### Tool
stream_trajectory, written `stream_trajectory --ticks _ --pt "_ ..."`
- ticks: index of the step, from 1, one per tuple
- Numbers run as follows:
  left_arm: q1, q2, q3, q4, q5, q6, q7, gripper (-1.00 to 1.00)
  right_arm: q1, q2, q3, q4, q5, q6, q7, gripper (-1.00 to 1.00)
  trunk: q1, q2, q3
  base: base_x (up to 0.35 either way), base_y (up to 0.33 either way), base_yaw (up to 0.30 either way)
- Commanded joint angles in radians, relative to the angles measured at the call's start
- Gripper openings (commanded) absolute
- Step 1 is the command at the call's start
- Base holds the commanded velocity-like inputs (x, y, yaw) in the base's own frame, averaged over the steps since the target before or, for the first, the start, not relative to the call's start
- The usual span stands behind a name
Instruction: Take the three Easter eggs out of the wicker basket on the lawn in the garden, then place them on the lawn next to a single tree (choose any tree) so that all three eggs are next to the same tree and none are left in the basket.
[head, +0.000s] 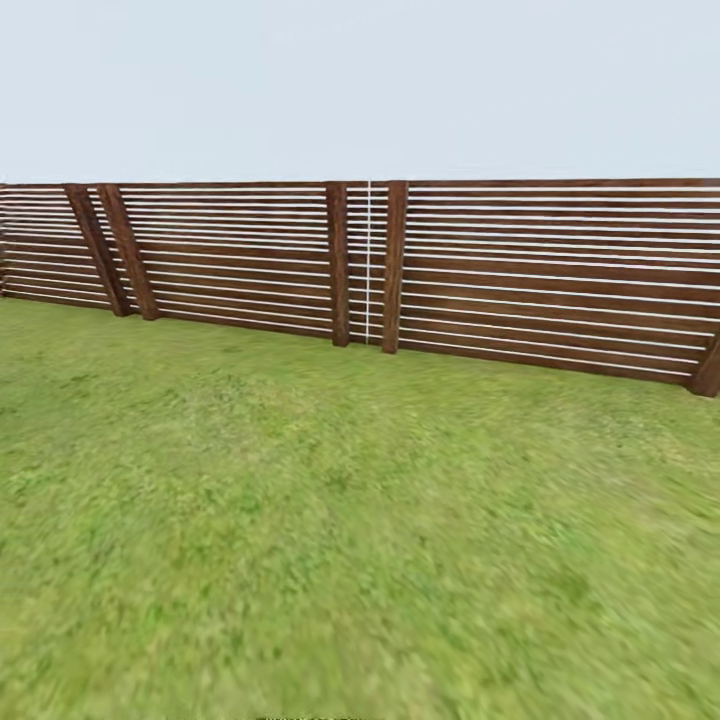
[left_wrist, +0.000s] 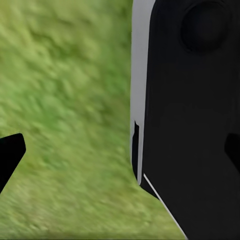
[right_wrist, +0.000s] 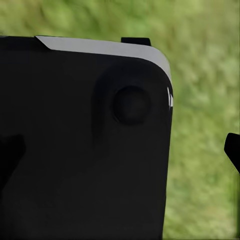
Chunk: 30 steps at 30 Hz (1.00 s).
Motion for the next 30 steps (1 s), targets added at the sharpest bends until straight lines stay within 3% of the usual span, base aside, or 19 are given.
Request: stream_trajectory --ticks 1,30 --pt "0.0 0.0 0.0 -0.001 0.0 0.0 0.0 1.0 0.0 0.0 0.001 0.0 0.001 -0.004 -0.001 1.0 0.0 0.0 -0.002 0.0 0.0 0.233" --pt "0.0 0.0 -0.001 -0.001 0.0 0.0 0.0 1.0 0.0 -0.004 0.001 0.0 0.002 -0.007 -0.003 1.0 0.0 0.0 -0.033 0.0 0.0 0.233"
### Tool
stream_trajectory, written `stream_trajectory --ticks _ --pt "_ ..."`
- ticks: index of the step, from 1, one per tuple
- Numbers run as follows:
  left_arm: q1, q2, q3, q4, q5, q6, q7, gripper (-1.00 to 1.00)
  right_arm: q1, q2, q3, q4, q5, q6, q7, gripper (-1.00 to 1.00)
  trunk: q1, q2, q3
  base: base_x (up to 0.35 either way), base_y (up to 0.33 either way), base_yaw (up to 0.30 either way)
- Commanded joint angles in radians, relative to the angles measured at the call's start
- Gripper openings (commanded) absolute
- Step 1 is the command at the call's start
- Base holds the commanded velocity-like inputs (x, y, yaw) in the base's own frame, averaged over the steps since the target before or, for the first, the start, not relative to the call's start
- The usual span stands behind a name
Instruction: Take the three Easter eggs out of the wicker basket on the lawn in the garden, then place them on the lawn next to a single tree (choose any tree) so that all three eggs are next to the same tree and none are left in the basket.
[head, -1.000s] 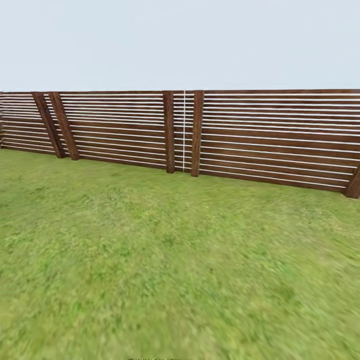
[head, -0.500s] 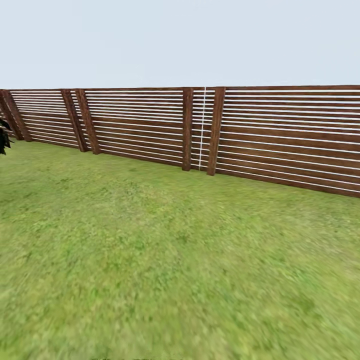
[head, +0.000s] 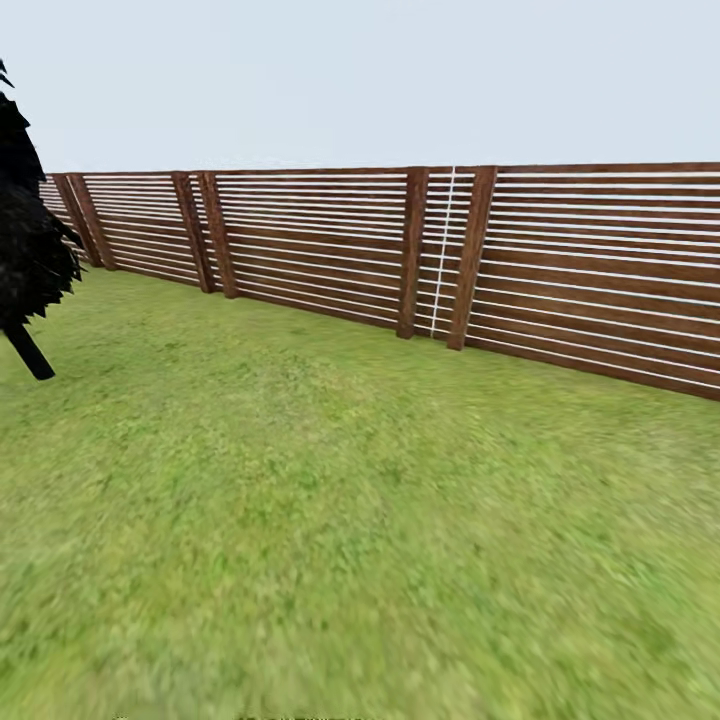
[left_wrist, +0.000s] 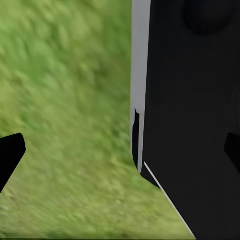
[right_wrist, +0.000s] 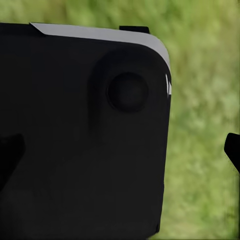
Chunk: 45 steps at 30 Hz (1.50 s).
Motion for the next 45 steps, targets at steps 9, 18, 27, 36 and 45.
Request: stream_trajectory --ticks 9,18,27,36,45 --pt "-0.001 0.0 0.0 -0.001 0.0 0.0 0.0 1.0 0.0 0.0 -0.001 -0.003 -0.002 -0.004 0.0 1.0 0.0 0.0 -0.005 0.0 0.0 0.124" --pt "-0.001 0.0 0.0 -0.001 0.0 0.0 0.0 1.0 0.0 0.006 0.0 -0.003 -0.001 -0.006 0.0 1.0 0.0 0.0 -0.004 0.0 0.0 0.139" --pt "-0.001 0.0 0.0 -0.001 0.0 0.0 0.0 1.0 0.0 0.008 0.001 -0.001 0.0 -0.05 0.0 1.0 0.0 0.0 -0.004 0.0 0.0 0.292" --pt "-0.001 0.0 0.0 -0.001 0.0 0.0 0.0 1.0 0.0 0.008 0.001 0.0 0.001 -0.06 0.0 1.0 0.0 0.0 -0.004 0.0 0.0 0.297" --pt "-0.001 0.0 0.0 -0.001 0.0 0.0 0.0 1.0 0.0 0.006 0.001 0.001 0.001 -0.06 0.0 1.0 0.0 0.0 -0.004 0.0 0.0 0.297"
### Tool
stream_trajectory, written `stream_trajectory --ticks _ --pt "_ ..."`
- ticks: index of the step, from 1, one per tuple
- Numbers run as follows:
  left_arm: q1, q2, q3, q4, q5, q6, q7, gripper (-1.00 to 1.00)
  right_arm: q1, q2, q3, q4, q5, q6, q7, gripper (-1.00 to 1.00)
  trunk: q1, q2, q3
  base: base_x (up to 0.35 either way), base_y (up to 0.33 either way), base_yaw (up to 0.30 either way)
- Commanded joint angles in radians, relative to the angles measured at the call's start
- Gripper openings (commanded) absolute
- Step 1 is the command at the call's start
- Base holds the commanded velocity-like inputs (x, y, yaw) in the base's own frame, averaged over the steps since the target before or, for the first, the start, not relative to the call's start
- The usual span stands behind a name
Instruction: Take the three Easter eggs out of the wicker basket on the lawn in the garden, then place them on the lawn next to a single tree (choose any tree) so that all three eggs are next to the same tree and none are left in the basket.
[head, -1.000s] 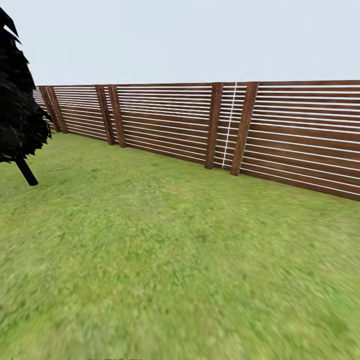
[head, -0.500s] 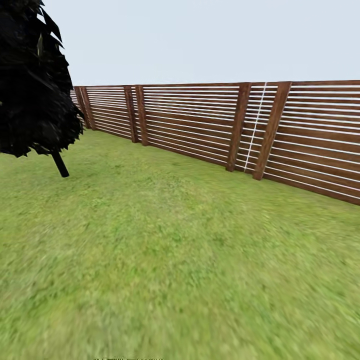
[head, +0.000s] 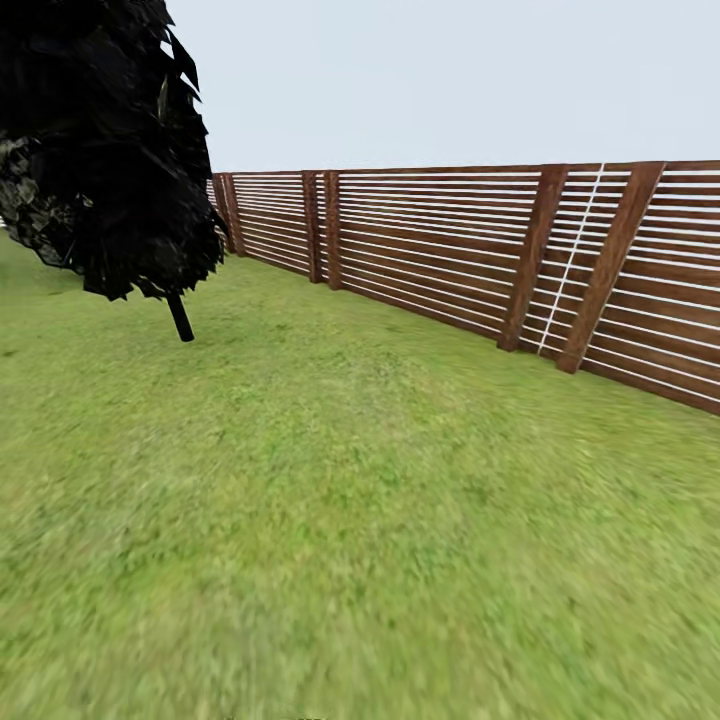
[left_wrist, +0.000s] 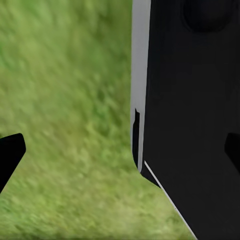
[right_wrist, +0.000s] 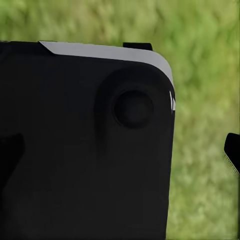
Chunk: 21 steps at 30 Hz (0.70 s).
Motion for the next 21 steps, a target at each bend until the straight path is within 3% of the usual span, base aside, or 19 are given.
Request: stream_trajectory --ticks 1,21 --pt "0.0 0.0 0.0 -0.001 0.0 0.0 0.0 1.0 0.0 0.0 0.001 0.001 0.001 -0.003 -0.001 1.0 0.0 0.0 -0.001 0.0 0.0 0.297" --pt "0.0 0.0 0.0 -0.001 0.0 0.0 0.0 1.0 0.0 0.0 0.001 0.001 0.002 -0.003 -0.001 1.0 0.0 0.0 -0.007 0.0 0.0 0.297"
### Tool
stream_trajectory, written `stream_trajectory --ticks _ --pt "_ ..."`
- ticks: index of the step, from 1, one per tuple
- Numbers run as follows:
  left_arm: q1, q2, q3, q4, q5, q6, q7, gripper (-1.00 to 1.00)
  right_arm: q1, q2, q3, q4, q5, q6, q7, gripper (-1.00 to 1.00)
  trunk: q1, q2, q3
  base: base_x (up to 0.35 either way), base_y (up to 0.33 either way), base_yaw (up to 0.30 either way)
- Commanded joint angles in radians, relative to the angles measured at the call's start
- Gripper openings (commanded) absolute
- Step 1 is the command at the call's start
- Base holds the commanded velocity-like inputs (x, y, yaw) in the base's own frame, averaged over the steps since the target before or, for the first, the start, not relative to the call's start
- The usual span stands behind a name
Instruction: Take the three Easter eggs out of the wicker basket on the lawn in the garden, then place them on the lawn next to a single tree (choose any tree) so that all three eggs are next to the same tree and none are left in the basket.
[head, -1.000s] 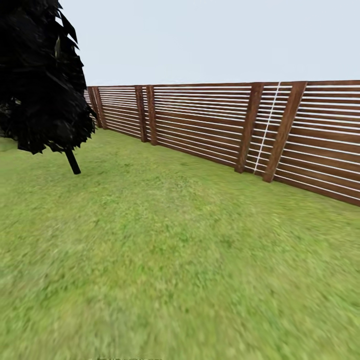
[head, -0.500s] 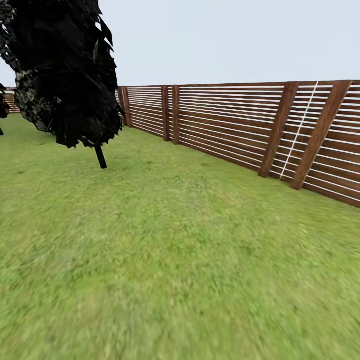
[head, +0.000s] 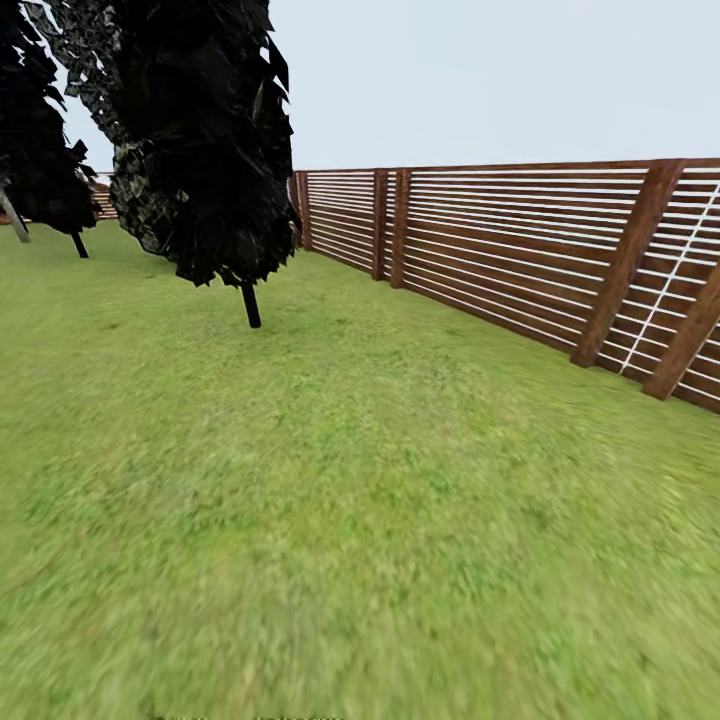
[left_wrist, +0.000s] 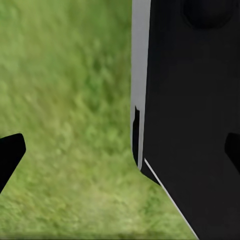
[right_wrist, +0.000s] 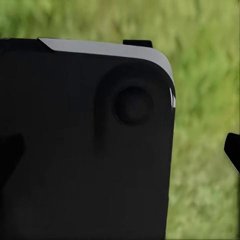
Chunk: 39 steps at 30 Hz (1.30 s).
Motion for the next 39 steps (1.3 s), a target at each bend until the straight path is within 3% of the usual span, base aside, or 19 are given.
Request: stream_trajectory --ticks 1,39 --pt "0.0 0.0 0.0 0.0 0.0 0.0 0.0 1.0 0.0 0.0 0.001 0.0 0.001 -0.003 -0.001 1.0 0.0 0.0 -0.001 0.0 0.0 0.297" --pt "0.0 0.0 0.0 0.0 0.0 0.0 0.0 1.0 0.0 -0.003 0.001 0.0 0.0 -0.003 -0.001 1.0 0.0 0.0 -0.021 0.0 0.0 0.295"
